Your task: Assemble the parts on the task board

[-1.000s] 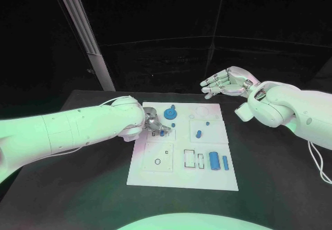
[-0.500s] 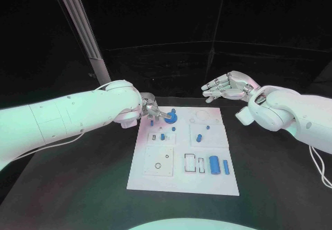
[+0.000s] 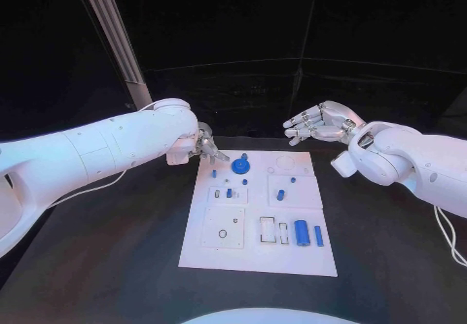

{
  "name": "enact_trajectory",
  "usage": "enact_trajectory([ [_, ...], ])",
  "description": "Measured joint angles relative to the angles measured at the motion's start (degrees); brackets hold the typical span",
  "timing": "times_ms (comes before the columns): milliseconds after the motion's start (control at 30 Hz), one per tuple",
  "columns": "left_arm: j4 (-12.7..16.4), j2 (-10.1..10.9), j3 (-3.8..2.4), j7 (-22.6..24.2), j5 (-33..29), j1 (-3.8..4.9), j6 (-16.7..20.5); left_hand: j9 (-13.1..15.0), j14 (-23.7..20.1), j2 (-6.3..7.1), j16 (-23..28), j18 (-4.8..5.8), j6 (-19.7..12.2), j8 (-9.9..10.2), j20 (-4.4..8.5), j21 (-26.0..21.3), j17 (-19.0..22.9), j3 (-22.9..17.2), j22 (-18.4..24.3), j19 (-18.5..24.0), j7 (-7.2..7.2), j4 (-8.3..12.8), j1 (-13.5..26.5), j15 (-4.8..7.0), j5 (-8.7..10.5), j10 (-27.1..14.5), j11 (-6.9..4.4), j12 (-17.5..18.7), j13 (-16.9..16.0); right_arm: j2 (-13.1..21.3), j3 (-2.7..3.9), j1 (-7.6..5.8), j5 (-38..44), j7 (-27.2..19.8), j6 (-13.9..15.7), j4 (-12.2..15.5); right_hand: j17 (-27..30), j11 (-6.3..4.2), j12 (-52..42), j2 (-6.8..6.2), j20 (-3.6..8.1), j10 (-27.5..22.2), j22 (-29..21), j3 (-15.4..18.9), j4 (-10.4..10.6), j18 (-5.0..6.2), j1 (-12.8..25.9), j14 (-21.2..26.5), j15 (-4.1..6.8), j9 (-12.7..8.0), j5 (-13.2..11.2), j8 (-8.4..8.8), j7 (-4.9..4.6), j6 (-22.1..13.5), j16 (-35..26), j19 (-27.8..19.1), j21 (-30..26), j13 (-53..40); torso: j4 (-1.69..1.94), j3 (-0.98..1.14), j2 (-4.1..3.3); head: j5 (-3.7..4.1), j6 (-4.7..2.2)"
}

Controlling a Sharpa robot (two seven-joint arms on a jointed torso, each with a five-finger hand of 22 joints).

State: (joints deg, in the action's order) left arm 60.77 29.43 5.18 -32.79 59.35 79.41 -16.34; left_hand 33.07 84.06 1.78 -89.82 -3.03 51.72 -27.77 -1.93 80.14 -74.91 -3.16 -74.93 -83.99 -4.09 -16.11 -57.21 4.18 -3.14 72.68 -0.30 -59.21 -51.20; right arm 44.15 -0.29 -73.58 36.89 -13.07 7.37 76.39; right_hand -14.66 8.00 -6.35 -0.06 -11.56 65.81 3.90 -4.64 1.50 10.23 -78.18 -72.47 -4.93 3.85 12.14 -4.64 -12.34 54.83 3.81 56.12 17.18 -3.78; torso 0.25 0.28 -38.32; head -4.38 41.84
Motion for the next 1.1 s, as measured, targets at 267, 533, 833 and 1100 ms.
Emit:
enact_trajectory([
  [267, -3.85, -1.73, 0.55, 0.21, 1.03, -0.40, -2.21, -0.59, 0.00, -0.64, 0.00, -0.01, 0.65, 0.40, 0.00, 0.00, 0.00, 0.39, 0.00, 0.00, -0.04, 0.39, -1.67, 0.00, 0.00, 0.00, 0.00, 0.00, 0.04, -0.10, 0.00, 0.00, 0.00, 0.00, 0.00, -0.03, 0.00, 0.00, 0.00, 0.00, 0.00, 0.00, 0.00, 0.00, 0.00, 0.00, 0.00, 0.00, 0.00, 0.00, 0.00, 0.00, 0.00, 0.00, 0.00, 0.00, -0.05, 0.00, 0.03, -0.05, 0.01, -0.21, 0.28],
  [533, -6.19, -2.61, 1.01, 0.51, 2.12, -0.93, -3.45, -0.67, 0.00, -0.69, 0.00, -0.02, 0.90, 0.40, 0.00, 0.00, 0.00, 0.39, 0.00, 0.00, 0.10, 0.39, -2.18, 0.00, 0.00, 0.00, 0.00, -0.25, 0.00, -0.25, 0.00, 0.00, 0.00, -0.02, 0.00, -0.12, 0.05, 0.00, 0.00, 0.00, 0.00, 0.00, 0.00, 0.00, 0.00, 0.00, 0.00, 0.00, 0.00, 0.00, 0.00, 0.00, 0.00, 0.00, 0.00, 0.00, -0.05, 0.00, 0.08, -0.05, 0.05, -0.31, 0.47],
  [833, -7.03, -3.26, 1.08, 1.11, 2.70, -1.40, -4.60, -0.84, -0.01, -1.01, 0.00, -0.02, 1.33, 0.40, 0.00, 0.00, 0.00, 0.54, 0.00, 0.00, 0.09, 0.55, -2.52, 0.01, 0.00, 0.00, 0.00, -0.65, -0.33, -0.43, 0.00, 0.02, 0.00, -0.03, -0.01, -0.20, 0.05, 0.00, 0.00, 0.00, 0.00, 0.00, 0.01, 0.00, 0.00, 0.00, 0.00, 0.00, 0.00, 0.00, 0.00, 0.00, 0.00, 0.00, 0.00, 0.00, -0.05, 0.00, 0.10, -0.04, 0.05, -0.29, 0.75],
  [1100, -6.98, -3.77, 1.11, 1.83, 2.87, -1.74, -5.09, -0.89, -0.01, -1.31, 0.00, -0.03, 1.53, 0.40, 0.00, 0.00, 0.00, 0.54, 0.00, 0.00, 0.30, 0.55, -2.82, 0.01, 0.00, 0.00, 0.00, -0.65, -0.55, -0.63, 0.00, 0.02, 0.00, -0.04, -0.05, -0.27, 0.05, 0.00, 0.00, 0.00, 0.00, 0.00, 0.01, 0.00, 0.00, 0.00, 0.00, 0.00, 0.00, 0.00, 0.00, 0.00, 0.00, 0.00, 0.00, 0.00, -0.05, 0.00, 0.14, -0.01, 0.09, -0.21, 0.82],
])
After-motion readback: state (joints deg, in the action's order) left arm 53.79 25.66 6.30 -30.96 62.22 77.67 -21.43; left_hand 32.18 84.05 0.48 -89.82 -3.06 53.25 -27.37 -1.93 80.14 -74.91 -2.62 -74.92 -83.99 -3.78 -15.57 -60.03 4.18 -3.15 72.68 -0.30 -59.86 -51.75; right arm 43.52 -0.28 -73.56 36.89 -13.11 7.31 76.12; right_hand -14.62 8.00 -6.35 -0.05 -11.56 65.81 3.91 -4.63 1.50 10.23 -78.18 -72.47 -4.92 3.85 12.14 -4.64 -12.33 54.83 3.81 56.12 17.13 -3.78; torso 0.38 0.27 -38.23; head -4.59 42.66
